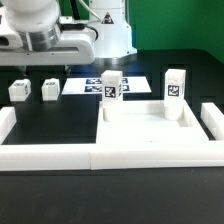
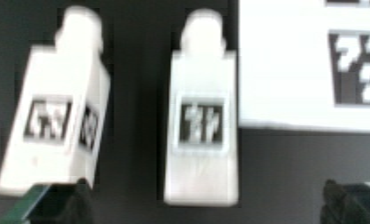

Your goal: Assemble square table

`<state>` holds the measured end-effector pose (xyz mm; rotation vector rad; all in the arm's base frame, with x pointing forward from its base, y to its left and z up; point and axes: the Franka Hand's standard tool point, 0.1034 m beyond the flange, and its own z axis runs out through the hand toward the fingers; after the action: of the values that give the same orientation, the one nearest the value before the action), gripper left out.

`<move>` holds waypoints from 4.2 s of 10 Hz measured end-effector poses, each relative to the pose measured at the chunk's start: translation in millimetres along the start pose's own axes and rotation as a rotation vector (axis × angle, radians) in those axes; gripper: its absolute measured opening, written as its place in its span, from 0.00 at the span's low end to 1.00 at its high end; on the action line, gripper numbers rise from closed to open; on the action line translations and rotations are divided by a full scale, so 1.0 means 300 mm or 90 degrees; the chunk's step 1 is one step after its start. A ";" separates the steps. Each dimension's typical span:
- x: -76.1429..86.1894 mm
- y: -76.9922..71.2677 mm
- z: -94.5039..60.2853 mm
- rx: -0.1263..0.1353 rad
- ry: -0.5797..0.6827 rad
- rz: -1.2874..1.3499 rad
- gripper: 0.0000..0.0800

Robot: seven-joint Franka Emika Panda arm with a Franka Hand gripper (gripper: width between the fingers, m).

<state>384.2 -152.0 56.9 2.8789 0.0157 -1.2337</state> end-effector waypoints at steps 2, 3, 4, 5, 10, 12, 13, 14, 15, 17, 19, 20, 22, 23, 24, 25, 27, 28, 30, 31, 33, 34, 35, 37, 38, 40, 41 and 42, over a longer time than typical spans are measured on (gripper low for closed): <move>0.029 -0.001 0.005 -0.005 -0.028 -0.005 0.81; 0.030 -0.002 0.005 -0.005 -0.027 -0.007 0.81; 0.030 -0.003 0.007 -0.006 -0.028 -0.009 0.81; 0.033 -0.003 0.013 -0.005 -0.028 -0.012 0.81; 0.026 -0.022 0.164 0.030 -0.117 -0.011 0.81; 0.036 -0.022 0.162 0.028 -0.112 -0.018 0.81; 0.036 -0.024 0.164 0.027 -0.113 -0.018 0.67; 0.036 -0.025 0.164 0.027 -0.113 -0.019 0.50; 0.037 -0.025 0.164 0.027 -0.113 -0.019 0.36; 0.037 -0.027 0.163 0.026 -0.113 -0.020 0.36; 0.037 -0.028 0.163 0.026 -0.113 -0.021 0.36; 0.037 -0.029 0.163 0.026 -0.113 -0.021 0.36; 0.027 -0.028 0.143 0.025 -0.118 -0.036 0.36; -0.009 -0.025 0.048 0.025 -0.111 -0.064 0.36; -0.042 -0.017 -0.058 0.024 -0.072 -0.076 0.36; -0.095 -0.023 -0.112 0.033 -0.079 -0.075 0.36; -0.068 -0.017 -0.151 0.028 0.003 -0.077 0.36; -0.072 -0.016 -0.149 0.025 0.043 -0.079 0.36; -0.024 -0.049 -0.266 -0.007 0.134 -0.092 0.36; -0.001 -0.088 -0.371 -0.015 0.191 -0.101 0.36; 0.031 -0.163 -0.552 -0.024 0.289 -0.114 0.36; 0.023 -0.178 -0.598 -0.017 0.342 -0.103 0.36; 0.027 -0.165 -0.578 -0.021 0.376 -0.108 0.36; 0.047 -0.153 -0.596 -0.030 0.480 -0.108 0.36; 0.054 -0.155 -0.601 -0.033 0.544 -0.099 0.36; 0.132 -0.324 -0.678 -0.010 0.625 -0.038 0.36; 0.175 -0.391 -0.720 0.003 0.672 -0.022 0.36; 0.210 -0.447 -0.741 0.012 0.712 -0.003 0.36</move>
Offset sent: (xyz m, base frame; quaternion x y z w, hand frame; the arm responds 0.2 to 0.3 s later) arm 0.0000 0.0000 0.0000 0.0000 0.0000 0.0000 1.0000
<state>586.8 -14.7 164.1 3.1198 0.0157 0.4852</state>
